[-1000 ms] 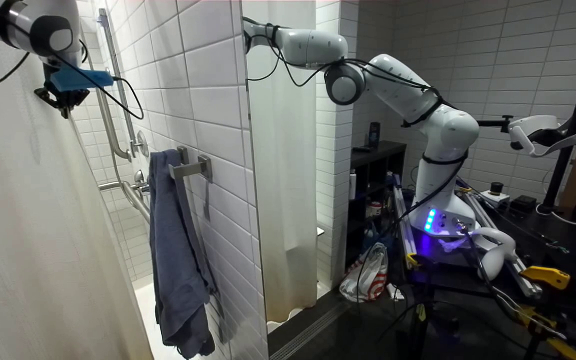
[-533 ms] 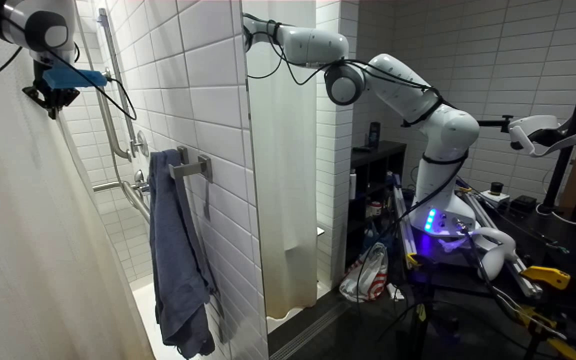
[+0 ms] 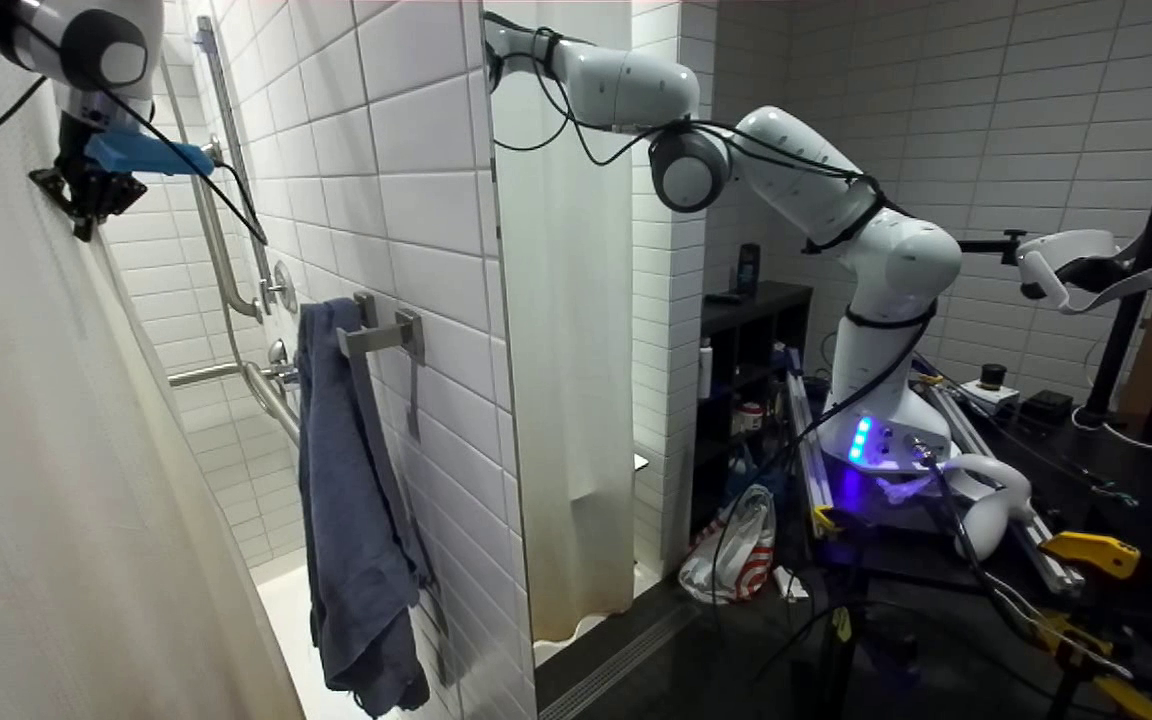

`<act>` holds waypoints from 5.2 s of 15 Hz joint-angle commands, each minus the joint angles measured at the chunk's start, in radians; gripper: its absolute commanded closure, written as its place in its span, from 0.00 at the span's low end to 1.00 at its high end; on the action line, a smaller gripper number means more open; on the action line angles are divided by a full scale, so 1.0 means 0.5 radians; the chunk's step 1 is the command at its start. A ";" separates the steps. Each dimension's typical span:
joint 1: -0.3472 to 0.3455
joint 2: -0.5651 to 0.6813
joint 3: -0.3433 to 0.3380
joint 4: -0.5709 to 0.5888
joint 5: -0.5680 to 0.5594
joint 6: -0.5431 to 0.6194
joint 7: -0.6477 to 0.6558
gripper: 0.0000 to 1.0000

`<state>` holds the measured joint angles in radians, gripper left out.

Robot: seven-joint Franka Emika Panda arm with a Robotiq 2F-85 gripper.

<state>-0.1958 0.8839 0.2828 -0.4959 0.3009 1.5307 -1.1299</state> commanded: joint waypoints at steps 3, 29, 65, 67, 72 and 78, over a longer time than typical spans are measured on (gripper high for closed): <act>-0.051 0.054 0.112 -0.006 0.114 -0.256 -0.102 1.00; -0.091 0.315 0.432 0.036 0.596 -0.714 0.028 1.00; 0.039 0.274 0.510 0.021 0.636 -0.865 0.122 0.98; 0.039 0.274 0.510 0.021 0.636 -0.865 0.122 0.98; 0.065 0.280 0.507 0.018 0.618 -0.883 0.115 1.00; 0.110 0.285 0.501 0.019 0.604 -0.886 0.103 1.00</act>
<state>-0.1579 1.0207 0.5382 -0.4845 0.6191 1.0973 -1.0693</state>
